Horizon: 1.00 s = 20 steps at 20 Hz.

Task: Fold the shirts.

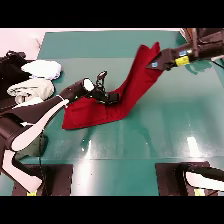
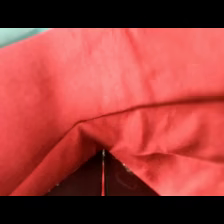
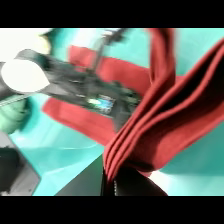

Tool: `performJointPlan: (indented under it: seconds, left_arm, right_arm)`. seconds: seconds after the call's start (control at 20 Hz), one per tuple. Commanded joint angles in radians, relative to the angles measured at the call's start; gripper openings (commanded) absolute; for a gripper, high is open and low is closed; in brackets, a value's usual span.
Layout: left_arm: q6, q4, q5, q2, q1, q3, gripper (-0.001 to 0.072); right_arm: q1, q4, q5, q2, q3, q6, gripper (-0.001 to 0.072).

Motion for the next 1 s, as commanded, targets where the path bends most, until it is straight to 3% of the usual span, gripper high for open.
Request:
performJointPlan:
  seconds: [0.0,0.15,0.35,0.5,0.6,0.65,0.75,0.95]
  left_arm:
    - [0.000,-0.005,0.006,-0.006,0.007,0.013,0.0022]
    - [-0.001,0.039,-0.080,0.029,0.078,0.058,0.0021]
    - [0.002,0.217,-0.172,0.235,0.280,0.100,0.0022]
    - [0.002,0.334,-0.206,0.420,0.440,0.132,0.0022]
    - [0.003,0.348,-0.214,0.514,0.513,0.131,0.0022]
    - [0.012,0.349,-0.224,0.543,0.535,0.131,0.0023]
    - [0.018,0.352,-0.250,0.579,0.558,0.131,0.0023]
    - [0.018,0.348,-0.300,0.581,0.550,0.126,0.0022]
  right_arm:
    - [0.126,0.001,-0.027,-0.042,0.074,0.038,0.0013]
    - [0.222,0.001,-0.101,-0.077,0.103,0.038,0.0013]
    - [0.370,0.093,-0.250,-0.156,0.122,0.035,0.0013]
    - [0.520,0.218,-0.411,-0.277,0.122,-0.090,0.0035]
    - [0.608,0.309,-0.518,-0.365,0.122,-0.155,0.0406]
    - [0.628,0.345,-0.523,-0.395,0.122,-0.156,0.0408]
    - [0.618,0.291,-0.505,-0.404,0.121,-0.155,0.0404]
    - [0.482,-0.051,-0.345,-0.306,0.038,-0.057,0.0372]
